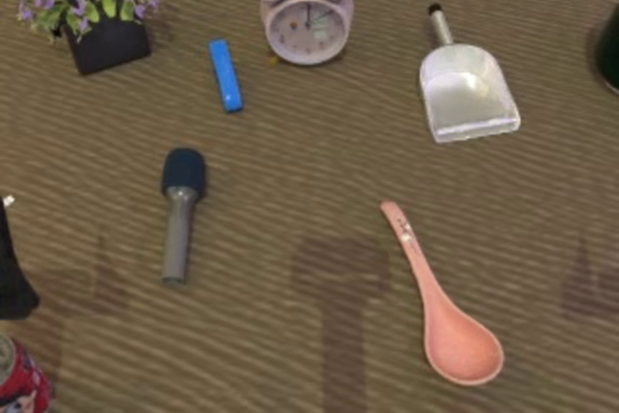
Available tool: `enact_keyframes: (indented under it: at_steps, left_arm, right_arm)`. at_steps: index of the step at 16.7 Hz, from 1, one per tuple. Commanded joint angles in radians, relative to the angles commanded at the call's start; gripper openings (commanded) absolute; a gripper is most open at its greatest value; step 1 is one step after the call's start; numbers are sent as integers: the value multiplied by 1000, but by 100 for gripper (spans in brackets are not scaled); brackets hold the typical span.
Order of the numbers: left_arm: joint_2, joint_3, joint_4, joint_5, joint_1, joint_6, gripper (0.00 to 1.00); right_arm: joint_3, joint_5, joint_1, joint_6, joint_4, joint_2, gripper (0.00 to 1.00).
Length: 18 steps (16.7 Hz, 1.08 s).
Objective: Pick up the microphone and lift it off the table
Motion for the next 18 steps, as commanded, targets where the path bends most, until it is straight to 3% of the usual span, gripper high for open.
enact_keyframes:
  at_steps: [4,8,18]
  left_arm:
    - [31,28,-19,3,-9,-7,100]
    - [222,179,-125,11,-54,-47,100]
    - [1159,767,-579,32,-222,-205,100]
  right_arm:
    - [0,0,0,0,0,0,100]
    - [0,0,0,0,0,0,100]
    - [0,0,0,0,0,0,100]
